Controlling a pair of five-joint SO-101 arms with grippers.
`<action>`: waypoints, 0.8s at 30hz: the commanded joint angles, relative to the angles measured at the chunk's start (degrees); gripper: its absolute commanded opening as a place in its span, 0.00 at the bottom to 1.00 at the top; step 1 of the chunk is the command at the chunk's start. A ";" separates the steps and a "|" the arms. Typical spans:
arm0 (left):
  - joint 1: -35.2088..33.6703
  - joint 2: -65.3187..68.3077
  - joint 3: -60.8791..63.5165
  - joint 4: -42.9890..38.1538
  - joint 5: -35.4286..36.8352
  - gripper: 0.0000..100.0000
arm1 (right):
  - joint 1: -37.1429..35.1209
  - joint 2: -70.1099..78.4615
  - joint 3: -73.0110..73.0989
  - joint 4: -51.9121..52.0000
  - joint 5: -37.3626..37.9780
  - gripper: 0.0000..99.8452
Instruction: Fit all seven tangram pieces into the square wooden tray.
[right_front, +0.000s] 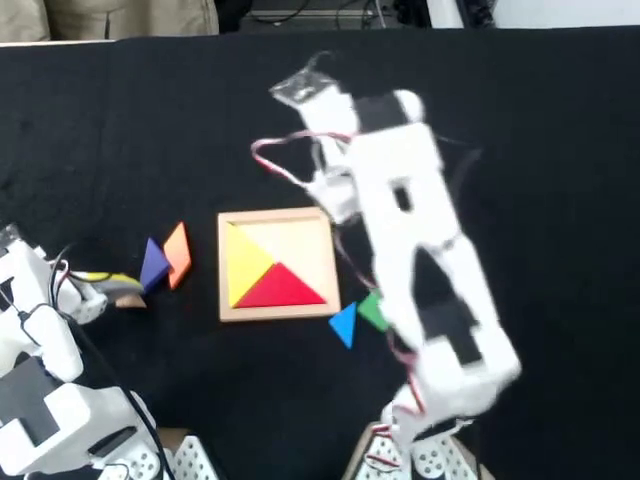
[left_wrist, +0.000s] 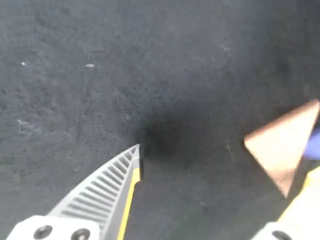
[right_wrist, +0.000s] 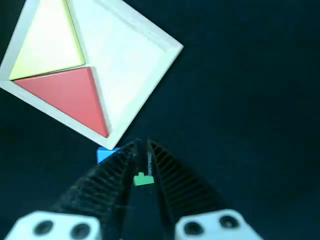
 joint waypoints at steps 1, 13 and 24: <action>1.45 -0.44 -6.20 5.54 -2.11 0.46 | 6.15 -16.57 16.66 -9.58 -0.18 0.01; 21.93 -1.23 -35.21 32.53 -15.47 0.46 | 6.15 -23.78 32.48 -12.04 -0.70 0.14; 1.63 -3.60 -24.48 18.02 -23.47 0.41 | -9.05 -22.46 30.99 -19.96 -7.12 0.15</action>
